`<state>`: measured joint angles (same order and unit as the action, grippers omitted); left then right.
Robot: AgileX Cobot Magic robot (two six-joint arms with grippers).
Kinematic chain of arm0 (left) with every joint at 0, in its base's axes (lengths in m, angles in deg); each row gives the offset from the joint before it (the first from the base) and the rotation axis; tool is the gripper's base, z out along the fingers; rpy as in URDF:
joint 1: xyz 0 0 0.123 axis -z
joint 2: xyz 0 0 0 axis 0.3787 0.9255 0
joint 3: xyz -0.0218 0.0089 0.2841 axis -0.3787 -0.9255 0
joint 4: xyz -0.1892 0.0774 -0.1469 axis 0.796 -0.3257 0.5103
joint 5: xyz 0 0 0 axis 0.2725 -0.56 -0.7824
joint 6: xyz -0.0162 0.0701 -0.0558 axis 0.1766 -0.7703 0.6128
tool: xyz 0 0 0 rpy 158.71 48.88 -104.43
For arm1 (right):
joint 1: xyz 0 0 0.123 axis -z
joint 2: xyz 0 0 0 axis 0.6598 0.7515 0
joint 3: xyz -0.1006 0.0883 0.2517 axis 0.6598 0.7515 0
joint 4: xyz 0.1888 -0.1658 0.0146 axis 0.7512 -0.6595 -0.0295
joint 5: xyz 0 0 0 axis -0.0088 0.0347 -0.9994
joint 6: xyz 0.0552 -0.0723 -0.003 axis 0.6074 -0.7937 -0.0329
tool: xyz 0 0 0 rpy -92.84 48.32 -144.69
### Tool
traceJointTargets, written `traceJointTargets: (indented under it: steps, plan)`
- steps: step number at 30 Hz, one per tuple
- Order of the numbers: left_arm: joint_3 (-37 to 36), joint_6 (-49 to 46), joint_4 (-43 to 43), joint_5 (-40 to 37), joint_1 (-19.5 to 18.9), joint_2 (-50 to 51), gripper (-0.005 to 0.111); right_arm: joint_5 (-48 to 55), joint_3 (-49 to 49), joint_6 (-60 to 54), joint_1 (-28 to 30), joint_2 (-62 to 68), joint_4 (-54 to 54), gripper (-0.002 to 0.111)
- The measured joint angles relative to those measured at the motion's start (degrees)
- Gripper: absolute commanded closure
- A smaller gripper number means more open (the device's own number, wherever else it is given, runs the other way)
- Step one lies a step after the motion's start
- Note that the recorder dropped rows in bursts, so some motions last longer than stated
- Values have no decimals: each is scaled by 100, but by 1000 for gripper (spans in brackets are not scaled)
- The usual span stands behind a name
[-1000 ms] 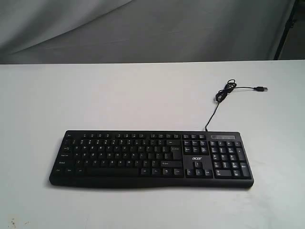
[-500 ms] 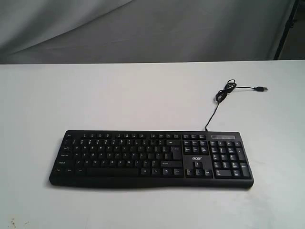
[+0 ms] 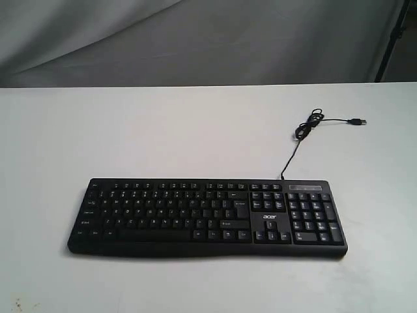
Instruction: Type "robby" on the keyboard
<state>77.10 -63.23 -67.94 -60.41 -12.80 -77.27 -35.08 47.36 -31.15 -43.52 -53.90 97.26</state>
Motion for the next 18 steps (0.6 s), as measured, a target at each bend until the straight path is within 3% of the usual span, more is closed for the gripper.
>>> traceJointTargets:
  steps: [4,9,18]
  plan:
    - [0,0,0,0,0,0,107,188,-227,308,0,0,1,108]
    - [0,0,0,0,0,0,107,871,-1284,387,0,369,-279,108]
    - [0,0,0,0,0,0,107,1241,-3304,605,-444,3025,-2254,108]
